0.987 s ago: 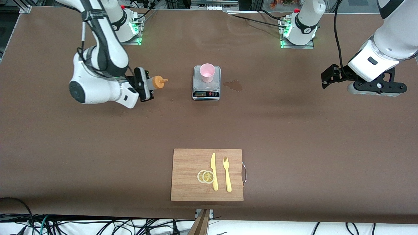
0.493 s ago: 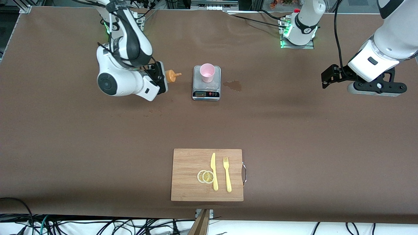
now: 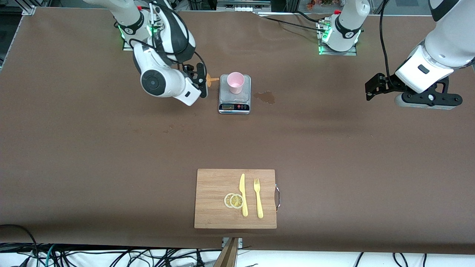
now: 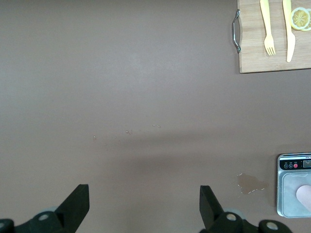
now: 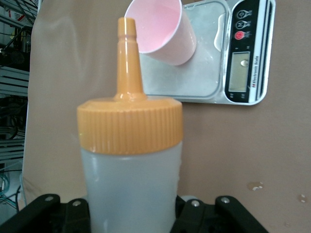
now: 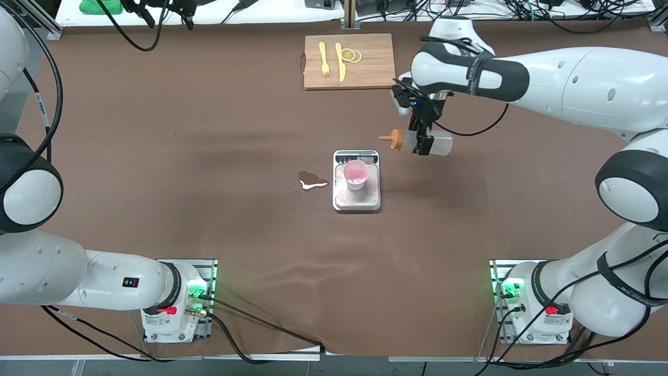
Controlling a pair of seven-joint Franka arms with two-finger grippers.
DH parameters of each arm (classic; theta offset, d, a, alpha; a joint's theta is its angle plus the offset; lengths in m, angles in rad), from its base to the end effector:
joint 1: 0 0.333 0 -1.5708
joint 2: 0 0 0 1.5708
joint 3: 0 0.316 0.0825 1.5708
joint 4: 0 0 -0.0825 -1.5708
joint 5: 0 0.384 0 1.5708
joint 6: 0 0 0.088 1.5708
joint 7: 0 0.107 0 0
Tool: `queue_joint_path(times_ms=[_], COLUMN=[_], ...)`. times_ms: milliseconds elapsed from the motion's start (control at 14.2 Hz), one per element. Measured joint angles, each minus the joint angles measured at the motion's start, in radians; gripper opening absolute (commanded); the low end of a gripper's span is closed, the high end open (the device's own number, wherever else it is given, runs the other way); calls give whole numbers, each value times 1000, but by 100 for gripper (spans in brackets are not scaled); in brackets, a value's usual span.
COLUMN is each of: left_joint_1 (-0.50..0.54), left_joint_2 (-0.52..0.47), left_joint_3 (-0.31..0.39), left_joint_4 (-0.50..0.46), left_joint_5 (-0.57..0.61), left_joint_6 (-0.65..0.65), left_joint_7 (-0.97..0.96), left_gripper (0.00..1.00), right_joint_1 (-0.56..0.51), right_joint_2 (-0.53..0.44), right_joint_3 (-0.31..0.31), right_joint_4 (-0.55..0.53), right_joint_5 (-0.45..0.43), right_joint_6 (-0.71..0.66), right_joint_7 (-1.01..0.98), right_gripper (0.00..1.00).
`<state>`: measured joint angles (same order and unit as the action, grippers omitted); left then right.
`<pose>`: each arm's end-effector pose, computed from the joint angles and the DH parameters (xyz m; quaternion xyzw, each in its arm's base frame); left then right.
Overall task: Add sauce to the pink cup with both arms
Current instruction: 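Carry the bottle with the right gripper over the pink cup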
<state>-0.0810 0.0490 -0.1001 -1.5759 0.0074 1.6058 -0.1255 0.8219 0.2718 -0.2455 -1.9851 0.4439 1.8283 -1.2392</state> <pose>0.5627 -0.1009 0.5977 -0.9996 0.0279 0.0091 0.0027 0.4438 0.3340 0.3101 -0.6712 -0.6943 0.1367 0.2209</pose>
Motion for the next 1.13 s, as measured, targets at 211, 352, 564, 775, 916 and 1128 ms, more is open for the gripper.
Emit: queue_joint_path(times_ms=[211, 352, 564, 775, 916, 1128], left_joint_1=[0, 0, 0, 0, 0, 0], left_joint_2=[0, 0, 0, 0, 0, 0], left_joint_3=[0, 0, 0, 0, 0, 0], left_joint_4=[0, 0, 0, 0, 0, 0], left_joint_5=[0, 0, 0, 0, 0, 0], left_joint_6=[0, 0, 0, 0, 0, 0], left_joint_7=[0, 0, 0, 0, 0, 0], left_gripper=[100, 100, 100, 100, 100, 100], right_joint_1=[22, 37, 55, 77, 93, 115], right_joint_2=[0, 0, 4, 21, 30, 32], right_joint_3=[0, 0, 0, 0, 0, 0], right_joint_4=[0, 0, 0, -1, -1, -1], right_joint_5=[-12, -37, -57, -69, -73, -104], right_joint_6=[0, 0, 3, 20, 32, 36], right_joint_7=[50, 87, 112, 132, 145, 151], right_gripper=[14, 14, 14, 14, 14, 14])
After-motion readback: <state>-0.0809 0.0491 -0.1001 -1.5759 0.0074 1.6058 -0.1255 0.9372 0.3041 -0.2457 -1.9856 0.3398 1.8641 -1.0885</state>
